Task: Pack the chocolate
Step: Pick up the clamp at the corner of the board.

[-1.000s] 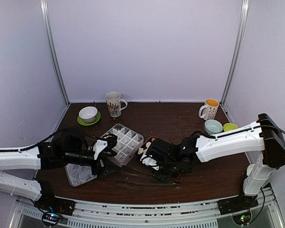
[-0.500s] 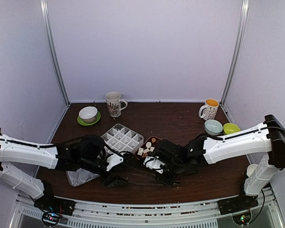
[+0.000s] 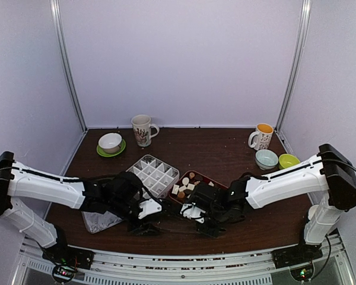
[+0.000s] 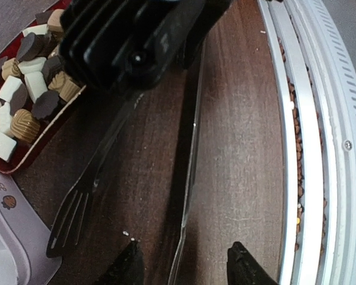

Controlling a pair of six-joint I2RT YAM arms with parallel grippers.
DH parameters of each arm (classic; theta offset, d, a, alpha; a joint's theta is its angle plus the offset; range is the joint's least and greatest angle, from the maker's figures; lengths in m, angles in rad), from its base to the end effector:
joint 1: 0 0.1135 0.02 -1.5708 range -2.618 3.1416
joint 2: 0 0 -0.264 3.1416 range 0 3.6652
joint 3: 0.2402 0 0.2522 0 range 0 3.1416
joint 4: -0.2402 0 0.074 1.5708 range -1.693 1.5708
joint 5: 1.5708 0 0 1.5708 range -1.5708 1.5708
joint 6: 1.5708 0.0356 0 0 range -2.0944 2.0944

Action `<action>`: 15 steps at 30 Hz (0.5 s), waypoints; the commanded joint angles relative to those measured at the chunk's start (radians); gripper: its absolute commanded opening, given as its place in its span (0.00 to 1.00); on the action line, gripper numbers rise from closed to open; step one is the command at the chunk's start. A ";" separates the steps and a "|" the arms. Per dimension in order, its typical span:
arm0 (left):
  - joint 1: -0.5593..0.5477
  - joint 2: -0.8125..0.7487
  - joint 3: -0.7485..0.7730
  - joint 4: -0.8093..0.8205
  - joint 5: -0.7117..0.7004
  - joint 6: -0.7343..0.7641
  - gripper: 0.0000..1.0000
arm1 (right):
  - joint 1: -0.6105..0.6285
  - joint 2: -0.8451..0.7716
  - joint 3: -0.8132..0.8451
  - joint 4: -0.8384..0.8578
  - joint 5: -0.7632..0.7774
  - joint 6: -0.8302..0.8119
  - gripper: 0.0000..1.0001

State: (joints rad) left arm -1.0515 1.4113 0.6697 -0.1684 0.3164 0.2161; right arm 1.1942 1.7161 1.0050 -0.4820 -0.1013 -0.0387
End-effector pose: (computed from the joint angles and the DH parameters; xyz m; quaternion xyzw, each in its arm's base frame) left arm 0.1221 -0.2359 0.1678 0.5944 0.7224 -0.2662 0.2324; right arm 0.1156 0.3020 0.1586 -0.5749 0.7949 0.1440 0.1299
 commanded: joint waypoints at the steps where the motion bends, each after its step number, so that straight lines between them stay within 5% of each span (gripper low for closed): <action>1: -0.010 0.033 0.025 -0.041 -0.021 0.043 0.50 | -0.008 0.010 -0.020 -0.007 -0.003 -0.015 0.00; 15: -0.028 0.144 0.115 -0.114 -0.037 0.067 0.23 | -0.015 0.030 -0.016 -0.037 -0.006 -0.029 0.00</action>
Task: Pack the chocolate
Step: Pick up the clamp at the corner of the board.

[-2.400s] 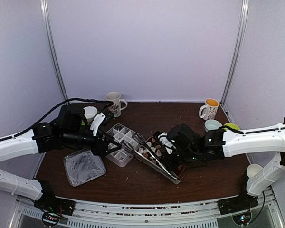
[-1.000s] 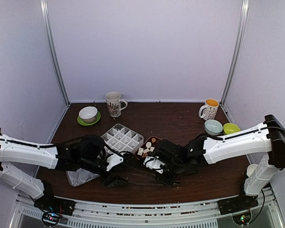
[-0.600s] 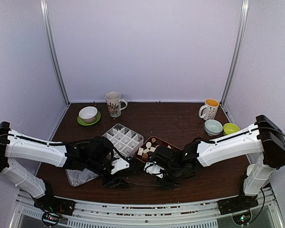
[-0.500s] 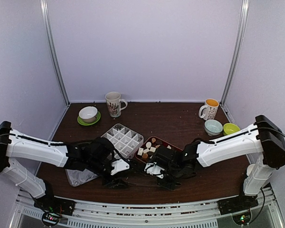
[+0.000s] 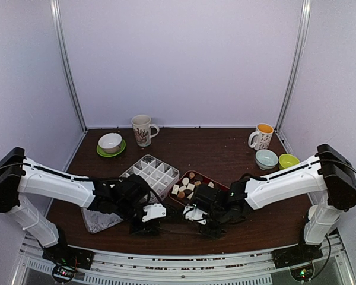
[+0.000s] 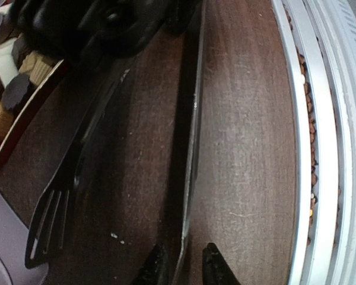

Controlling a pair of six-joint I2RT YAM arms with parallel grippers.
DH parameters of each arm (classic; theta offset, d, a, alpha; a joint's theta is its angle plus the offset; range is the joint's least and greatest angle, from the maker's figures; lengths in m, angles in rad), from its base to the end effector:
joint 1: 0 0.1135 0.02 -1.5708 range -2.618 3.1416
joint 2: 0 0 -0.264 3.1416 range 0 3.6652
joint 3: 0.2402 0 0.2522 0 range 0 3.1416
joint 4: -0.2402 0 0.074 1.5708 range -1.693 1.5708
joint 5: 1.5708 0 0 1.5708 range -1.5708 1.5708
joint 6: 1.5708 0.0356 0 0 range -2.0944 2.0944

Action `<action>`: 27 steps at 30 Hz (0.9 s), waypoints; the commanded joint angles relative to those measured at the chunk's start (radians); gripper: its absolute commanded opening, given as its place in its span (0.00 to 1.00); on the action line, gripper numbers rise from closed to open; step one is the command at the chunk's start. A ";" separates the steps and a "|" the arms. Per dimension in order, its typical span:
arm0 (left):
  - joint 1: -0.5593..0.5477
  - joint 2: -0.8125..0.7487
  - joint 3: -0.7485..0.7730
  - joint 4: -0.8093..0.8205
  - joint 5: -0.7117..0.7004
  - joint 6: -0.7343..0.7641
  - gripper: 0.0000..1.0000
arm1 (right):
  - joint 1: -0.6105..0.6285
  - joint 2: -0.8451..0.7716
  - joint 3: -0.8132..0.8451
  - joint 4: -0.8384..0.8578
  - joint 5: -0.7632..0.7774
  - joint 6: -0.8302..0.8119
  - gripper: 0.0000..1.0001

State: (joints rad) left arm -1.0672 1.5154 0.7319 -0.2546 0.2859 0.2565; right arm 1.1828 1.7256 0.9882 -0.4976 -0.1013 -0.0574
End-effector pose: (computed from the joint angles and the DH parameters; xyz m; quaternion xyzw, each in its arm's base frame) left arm 0.1245 -0.2468 0.1535 0.6164 0.7302 -0.2290 0.1852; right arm 0.1171 0.2961 0.1507 -0.5791 0.7964 0.1313 0.1145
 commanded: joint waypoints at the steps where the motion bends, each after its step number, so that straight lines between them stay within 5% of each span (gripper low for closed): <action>1: -0.013 0.053 0.065 -0.039 -0.001 0.032 0.18 | -0.004 0.022 0.002 -0.024 -0.005 -0.010 0.00; 8: -0.022 0.074 0.088 -0.067 0.007 0.070 0.00 | -0.010 0.032 0.019 -0.060 0.002 -0.021 0.00; 14: -0.022 0.074 0.093 -0.079 0.023 0.085 0.00 | -0.011 0.054 0.037 -0.092 0.022 -0.028 0.00; 23: -0.023 0.059 0.093 -0.093 0.058 0.077 0.00 | -0.011 0.069 0.061 -0.137 0.042 -0.038 0.27; 27: -0.022 0.048 0.092 -0.095 0.058 0.055 0.00 | -0.012 0.077 0.067 -0.148 0.040 -0.036 0.30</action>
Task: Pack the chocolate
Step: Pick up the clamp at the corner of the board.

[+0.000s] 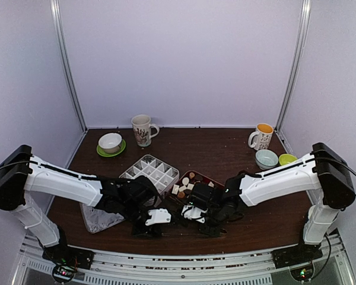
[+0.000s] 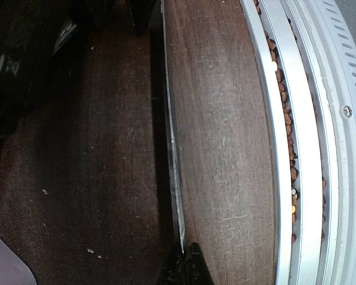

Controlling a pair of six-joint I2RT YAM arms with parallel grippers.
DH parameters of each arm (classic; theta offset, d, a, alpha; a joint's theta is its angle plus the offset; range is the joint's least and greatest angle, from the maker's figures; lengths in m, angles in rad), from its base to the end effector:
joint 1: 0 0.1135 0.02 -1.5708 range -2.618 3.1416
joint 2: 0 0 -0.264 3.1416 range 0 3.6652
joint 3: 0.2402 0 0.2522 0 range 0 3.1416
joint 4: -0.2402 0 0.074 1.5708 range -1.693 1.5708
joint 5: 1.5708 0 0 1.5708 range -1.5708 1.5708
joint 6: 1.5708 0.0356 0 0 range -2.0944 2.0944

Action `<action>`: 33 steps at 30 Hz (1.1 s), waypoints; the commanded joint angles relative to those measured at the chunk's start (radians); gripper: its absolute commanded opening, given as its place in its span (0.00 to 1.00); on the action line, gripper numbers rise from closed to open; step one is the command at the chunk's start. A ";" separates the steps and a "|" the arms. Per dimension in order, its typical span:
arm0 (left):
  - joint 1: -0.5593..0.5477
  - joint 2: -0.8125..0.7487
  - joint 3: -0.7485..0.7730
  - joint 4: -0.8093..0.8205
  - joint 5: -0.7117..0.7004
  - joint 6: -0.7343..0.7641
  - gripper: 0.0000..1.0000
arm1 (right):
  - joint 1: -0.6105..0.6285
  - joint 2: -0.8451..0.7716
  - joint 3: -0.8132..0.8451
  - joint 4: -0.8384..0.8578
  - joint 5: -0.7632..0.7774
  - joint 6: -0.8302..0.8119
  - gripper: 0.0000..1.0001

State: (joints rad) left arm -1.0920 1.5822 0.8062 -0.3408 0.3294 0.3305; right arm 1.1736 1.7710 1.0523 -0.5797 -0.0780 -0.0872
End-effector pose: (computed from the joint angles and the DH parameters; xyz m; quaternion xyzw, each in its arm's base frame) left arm 0.1220 -0.2601 0.1519 0.6554 0.7040 -0.2308 0.1467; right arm 0.1235 0.3015 0.1506 -0.5878 0.7966 0.1032 0.0962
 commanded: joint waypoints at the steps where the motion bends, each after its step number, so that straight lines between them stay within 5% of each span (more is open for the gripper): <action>1: 0.003 -0.020 0.018 -0.009 0.013 -0.026 0.00 | -0.002 0.033 0.003 -0.068 0.013 -0.007 0.30; 12: 0.003 -0.032 0.010 -0.003 0.007 -0.064 0.00 | -0.001 0.017 -0.004 -0.075 0.000 0.003 0.41; 33: -0.064 -0.107 0.011 -0.026 -0.042 -0.164 0.00 | 0.033 -0.054 0.005 -0.063 -0.106 0.030 0.41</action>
State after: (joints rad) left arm -1.1553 1.5093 0.8062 -0.3904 0.3176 0.2047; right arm 1.1969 1.7550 1.0599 -0.5964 -0.1658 -0.0738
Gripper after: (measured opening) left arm 0.010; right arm 0.403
